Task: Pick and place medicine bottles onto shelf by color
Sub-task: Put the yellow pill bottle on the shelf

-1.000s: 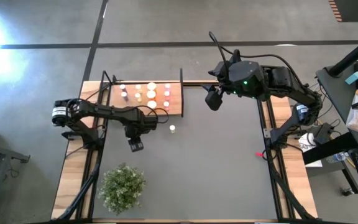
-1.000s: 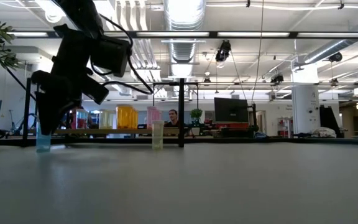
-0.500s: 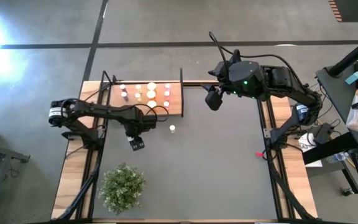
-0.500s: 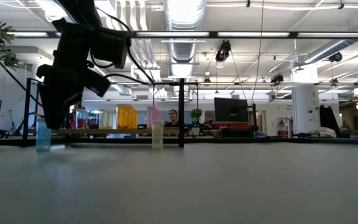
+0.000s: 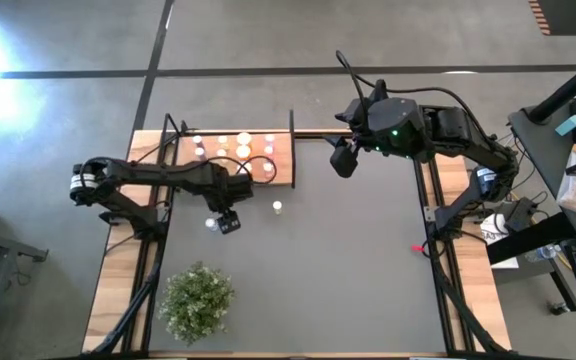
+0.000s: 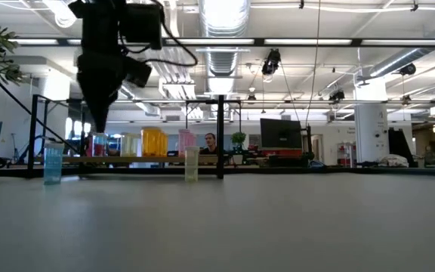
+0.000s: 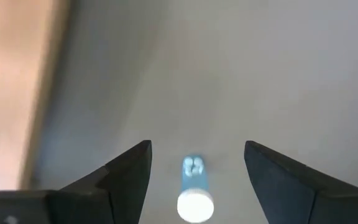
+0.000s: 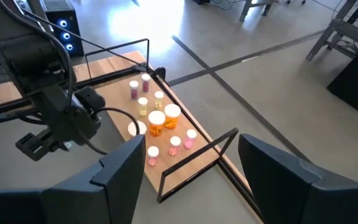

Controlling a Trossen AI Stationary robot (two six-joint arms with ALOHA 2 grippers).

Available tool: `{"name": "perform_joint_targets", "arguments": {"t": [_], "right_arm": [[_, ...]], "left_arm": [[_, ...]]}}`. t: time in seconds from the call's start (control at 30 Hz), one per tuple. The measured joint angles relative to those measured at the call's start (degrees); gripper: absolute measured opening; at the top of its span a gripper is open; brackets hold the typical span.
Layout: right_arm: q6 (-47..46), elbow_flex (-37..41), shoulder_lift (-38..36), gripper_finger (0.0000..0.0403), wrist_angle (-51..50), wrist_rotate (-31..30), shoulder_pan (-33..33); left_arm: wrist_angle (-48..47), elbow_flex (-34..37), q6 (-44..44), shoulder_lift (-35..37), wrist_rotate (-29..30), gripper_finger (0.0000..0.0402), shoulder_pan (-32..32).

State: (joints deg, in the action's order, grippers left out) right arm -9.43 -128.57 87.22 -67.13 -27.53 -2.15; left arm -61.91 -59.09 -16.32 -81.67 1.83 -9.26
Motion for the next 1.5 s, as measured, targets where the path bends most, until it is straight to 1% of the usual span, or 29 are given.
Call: {"name": "perform_joint_targets", "arguments": {"t": [0.1,0.33,0.5,0.57,0.7,0.83,1.0,1.2,1.27,1.33,1.5], "right_arm": [[0.0,0.0,0.0,0.0249,0.0,0.0,0.0],[0.0,0.0,0.0,0.0249,0.0,0.0,0.0],[0.0,0.0,0.0,0.0249,0.0,0.0,0.0],[0.0,0.0,0.0,0.0249,0.0,0.0,0.0],[0.0,0.0,0.0,0.0249,0.0,0.0,0.0],[0.0,0.0,0.0,0.0249,0.0,0.0,0.0],[0.0,0.0,0.0,0.0249,0.0,0.0,0.0],[0.0,0.0,0.0,0.0249,0.1,0.0,0.0],[0.0,0.0,0.0,0.0249,0.0,0.0,0.0],[0.0,0.0,0.0,0.0249,0.0,0.0,0.0],[0.0,0.0,0.0,0.0249,0.1,0.0,0.0]], "left_arm": [[0.2,-3.1,0.0,-0.4,1.6,0.0240,0.0],[4.1,-7.7,0.0,-0.7,1.8,0.0240,0.0],[11.5,-8.3,-1.7,-0.8,1.7,0.0240,0.0],[16.2,-8.2,-2.8,-0.8,1.7,0.0240,0.0],[22.6,-8.0,-2.1,-0.8,1.8,0.0240,0.0],[27.6,-7.2,4.5,-1.5,1.9,0.0240,0.0],[32.4,-7.1,13.5,-5.3,3.0,0.0240,0.0],[36.0,-7.1,13.8,-9.2,3.0,0.0240,0.0],[36.0,-6.7,13.8,-9.7,3.0,0.0240,0.1],[38.3,-5.2,13.8,-9.5,3.0,0.0240,0.3],[53.7,4.8,13.7,-7.1,3.3,0.0240,0.9]]}}
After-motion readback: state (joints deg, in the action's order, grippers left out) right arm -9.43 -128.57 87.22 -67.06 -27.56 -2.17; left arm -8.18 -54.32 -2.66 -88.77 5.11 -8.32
